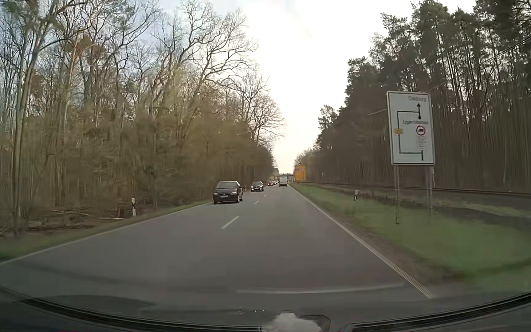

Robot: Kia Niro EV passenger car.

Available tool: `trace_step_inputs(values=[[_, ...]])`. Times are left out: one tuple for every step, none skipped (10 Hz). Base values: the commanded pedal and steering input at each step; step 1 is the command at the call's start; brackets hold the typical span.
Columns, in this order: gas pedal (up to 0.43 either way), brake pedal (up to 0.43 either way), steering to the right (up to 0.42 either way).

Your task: Follow the waypoints while adhering to traffic rules and regulations

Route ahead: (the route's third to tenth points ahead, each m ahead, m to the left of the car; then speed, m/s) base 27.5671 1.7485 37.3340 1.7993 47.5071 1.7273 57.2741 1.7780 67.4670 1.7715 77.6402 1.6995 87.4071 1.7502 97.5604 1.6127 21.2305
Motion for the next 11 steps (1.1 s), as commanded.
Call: trace_step_inputs(values=[[0.087,0.000,-0.005],[0.087,0.000,-0.005],[0.087,0.000,-0.003],[0.087,0.000,-0.003],[0.087,0.000,-0.003],[0.087,0.000,-0.003],[0.087,0.000,-0.003],[0.087,0.000,-0.003],[0.087,0.000,-0.003],[0.087,0.000,-0.003],[0.087,0.000,-0.003]])
